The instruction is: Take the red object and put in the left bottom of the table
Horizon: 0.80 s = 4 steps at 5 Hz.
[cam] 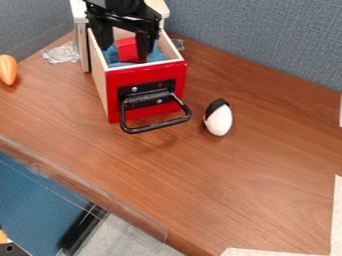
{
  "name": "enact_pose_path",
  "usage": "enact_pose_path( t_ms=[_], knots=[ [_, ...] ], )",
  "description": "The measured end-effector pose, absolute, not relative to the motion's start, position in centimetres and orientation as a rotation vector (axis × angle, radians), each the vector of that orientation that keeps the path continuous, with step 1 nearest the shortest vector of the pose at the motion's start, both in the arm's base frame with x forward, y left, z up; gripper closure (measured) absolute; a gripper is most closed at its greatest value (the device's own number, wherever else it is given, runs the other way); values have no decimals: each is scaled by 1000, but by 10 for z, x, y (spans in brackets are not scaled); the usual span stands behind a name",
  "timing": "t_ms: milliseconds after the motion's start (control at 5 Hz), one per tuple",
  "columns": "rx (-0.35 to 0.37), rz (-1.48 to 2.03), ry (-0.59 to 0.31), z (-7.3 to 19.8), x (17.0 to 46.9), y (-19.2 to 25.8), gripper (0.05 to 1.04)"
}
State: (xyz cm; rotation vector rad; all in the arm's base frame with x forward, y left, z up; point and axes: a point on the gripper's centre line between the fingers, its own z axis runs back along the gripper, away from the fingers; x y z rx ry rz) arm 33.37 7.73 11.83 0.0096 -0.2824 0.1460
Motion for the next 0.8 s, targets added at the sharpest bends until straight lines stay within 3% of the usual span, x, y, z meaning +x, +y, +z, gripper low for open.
enact_pose_path(
  t_ms=[400, 800],
  knots=[
    [-10, 208, -320, 125, 363, 82, 84],
    [16, 279, -304, 109, 376, 105, 84]
  ],
)
